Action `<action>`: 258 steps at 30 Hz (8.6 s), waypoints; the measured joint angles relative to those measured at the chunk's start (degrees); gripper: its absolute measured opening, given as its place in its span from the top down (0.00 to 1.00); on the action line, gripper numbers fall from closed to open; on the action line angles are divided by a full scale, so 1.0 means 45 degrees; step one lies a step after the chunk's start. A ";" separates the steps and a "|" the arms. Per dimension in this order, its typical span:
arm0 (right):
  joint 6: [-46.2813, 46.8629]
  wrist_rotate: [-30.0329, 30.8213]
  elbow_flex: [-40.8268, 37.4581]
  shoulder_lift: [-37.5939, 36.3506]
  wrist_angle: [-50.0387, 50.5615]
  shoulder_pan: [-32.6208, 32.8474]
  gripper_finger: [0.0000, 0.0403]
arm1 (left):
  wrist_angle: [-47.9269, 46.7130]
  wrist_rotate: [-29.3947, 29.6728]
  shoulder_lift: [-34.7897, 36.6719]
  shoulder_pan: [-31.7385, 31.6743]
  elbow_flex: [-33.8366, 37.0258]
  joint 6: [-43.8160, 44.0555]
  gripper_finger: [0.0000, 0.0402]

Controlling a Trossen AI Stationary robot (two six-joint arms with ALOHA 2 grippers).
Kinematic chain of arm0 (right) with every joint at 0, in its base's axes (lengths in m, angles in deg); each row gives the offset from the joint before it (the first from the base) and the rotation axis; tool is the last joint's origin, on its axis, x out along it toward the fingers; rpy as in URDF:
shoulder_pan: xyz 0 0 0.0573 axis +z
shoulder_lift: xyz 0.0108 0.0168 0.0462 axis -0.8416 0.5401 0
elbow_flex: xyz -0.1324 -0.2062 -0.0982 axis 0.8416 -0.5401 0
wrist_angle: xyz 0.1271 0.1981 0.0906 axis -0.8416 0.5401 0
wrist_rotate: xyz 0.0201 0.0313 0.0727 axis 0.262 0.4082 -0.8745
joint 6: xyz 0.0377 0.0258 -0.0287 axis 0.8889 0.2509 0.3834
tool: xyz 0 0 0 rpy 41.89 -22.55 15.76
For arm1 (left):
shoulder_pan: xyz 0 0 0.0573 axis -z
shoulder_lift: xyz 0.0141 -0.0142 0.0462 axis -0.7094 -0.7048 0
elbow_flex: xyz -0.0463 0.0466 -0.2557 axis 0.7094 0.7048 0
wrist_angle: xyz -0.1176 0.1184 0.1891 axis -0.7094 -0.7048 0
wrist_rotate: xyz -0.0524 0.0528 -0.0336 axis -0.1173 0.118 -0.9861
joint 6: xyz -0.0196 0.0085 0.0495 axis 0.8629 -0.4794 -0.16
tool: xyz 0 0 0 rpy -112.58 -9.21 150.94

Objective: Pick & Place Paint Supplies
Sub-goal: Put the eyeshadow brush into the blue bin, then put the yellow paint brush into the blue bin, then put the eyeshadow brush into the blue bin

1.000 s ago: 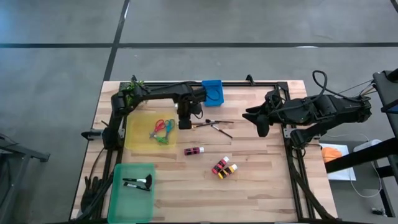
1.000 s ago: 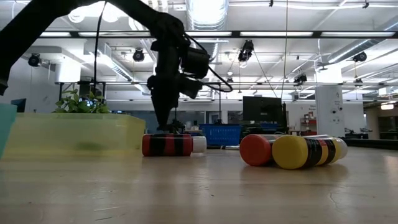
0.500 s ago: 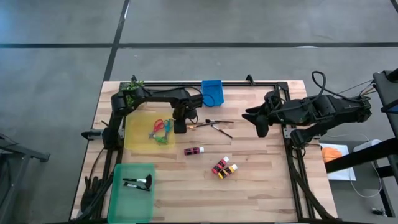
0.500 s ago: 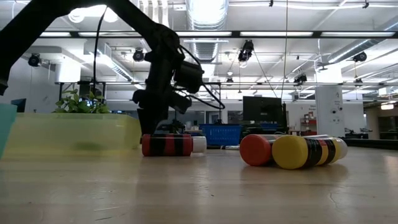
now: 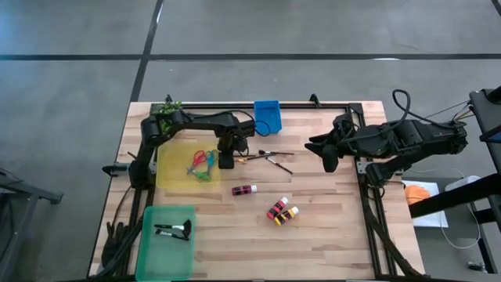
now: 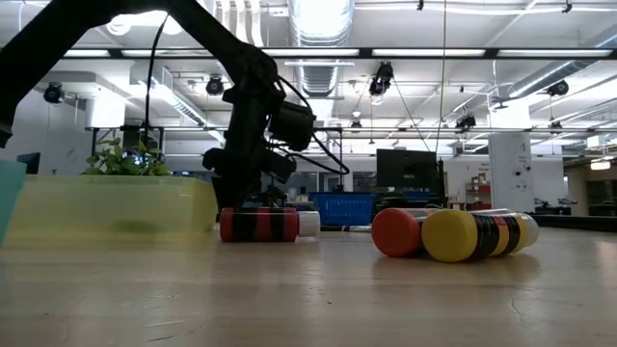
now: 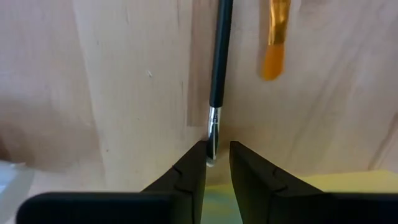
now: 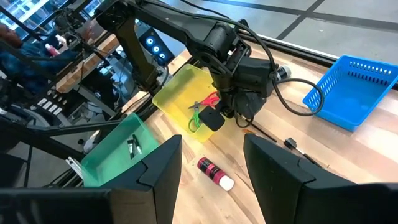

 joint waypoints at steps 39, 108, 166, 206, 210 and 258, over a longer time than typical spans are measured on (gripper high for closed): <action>-0.0072 -0.0015 0.0000 0.0000 0.0069 -0.0005 0.58 | -0.3100 -0.3729 0.1428 0.0444 -0.3311 0.0645 1.00; 0.0049 0.0180 0.0015 -0.0515 0.0287 -0.1001 0.58 | 0.7948 -0.1213 1.4556 0.9711 0.7505 1.3241 0.64; -0.0729 -0.0068 -0.0015 -0.0500 0.0316 -0.0971 0.58 | 0.7516 -0.1084 0.1930 0.0606 0.4089 0.0561 0.86; -0.0821 -0.0141 -0.0024 -0.0495 0.0253 -0.0976 0.58 | 0.1450 -0.3648 1.3075 0.4694 0.6942 0.6673 0.99; -0.0819 -0.0141 -0.0024 -0.0495 0.0257 -0.0976 0.58 | 0.1455 -0.3654 1.5508 0.7491 0.8721 0.9044 0.99; -0.0355 -0.0015 -0.0049 -0.0481 0.0287 -0.1015 0.58 | 0.3235 0.1846 1.7179 1.3722 0.9379 1.2789 0.72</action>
